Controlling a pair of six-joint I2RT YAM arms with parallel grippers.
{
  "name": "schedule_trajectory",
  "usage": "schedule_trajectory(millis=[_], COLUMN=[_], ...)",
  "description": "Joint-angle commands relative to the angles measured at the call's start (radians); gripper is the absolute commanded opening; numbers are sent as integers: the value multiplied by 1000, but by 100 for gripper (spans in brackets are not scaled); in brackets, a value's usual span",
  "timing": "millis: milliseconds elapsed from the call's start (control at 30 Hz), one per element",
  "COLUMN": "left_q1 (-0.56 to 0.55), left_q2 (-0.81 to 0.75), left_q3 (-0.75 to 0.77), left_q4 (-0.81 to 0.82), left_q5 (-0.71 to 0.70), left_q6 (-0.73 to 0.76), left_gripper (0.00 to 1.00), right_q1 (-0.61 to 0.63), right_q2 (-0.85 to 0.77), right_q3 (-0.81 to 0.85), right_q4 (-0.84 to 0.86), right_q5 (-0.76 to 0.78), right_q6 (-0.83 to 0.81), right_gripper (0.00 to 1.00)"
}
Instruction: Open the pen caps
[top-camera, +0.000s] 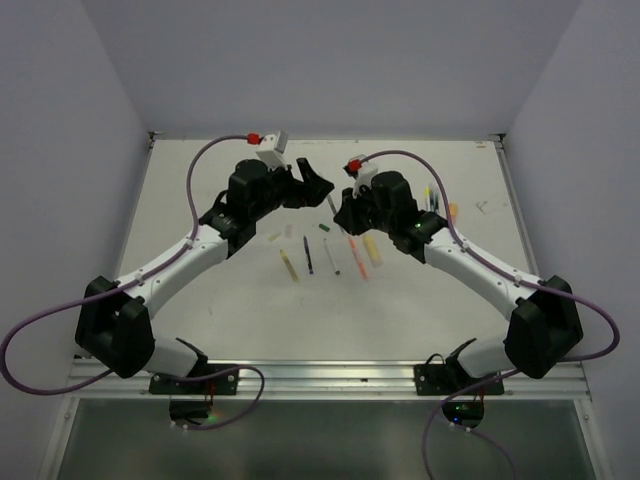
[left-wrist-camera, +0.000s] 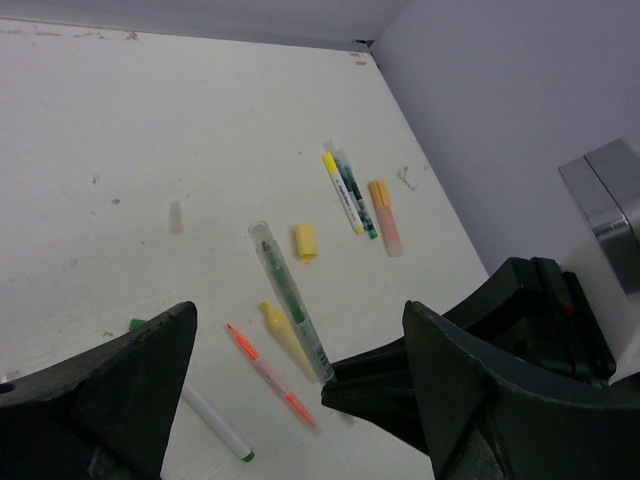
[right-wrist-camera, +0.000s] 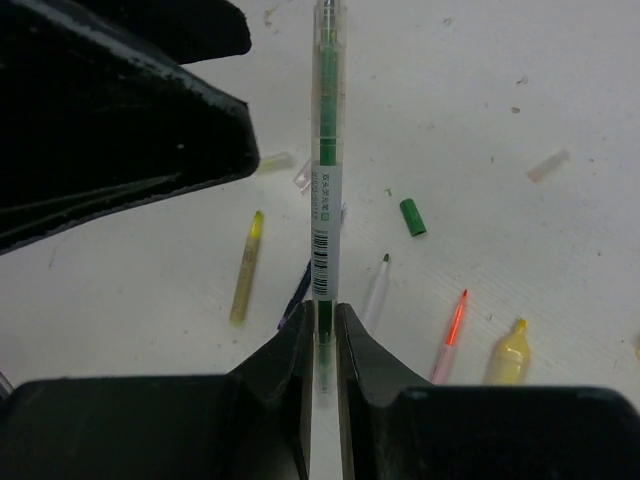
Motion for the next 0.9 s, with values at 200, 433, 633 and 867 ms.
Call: schedule_trajectory(millis=[200,433,633,867], left_q1=[8,8,8,8], left_q2=[57,59,51,62], left_q3=[59,65,64,56], left_q4=[23,25,35,35], left_q5=[-55,-95,-117,-121], left_q6=[-101,-127,-130,-133], left_gripper=[70,57,49,23], right_q1=[46,61,66,69], right_q2=[-26,-20,-20,-16], right_q3=[-8,-17,-24,-22], right_q4=[103,117,129,135], right_q5=[-37,-37,-46,-60], right_q6=[23,23,26,20], right_gripper=[0,0,0,0])
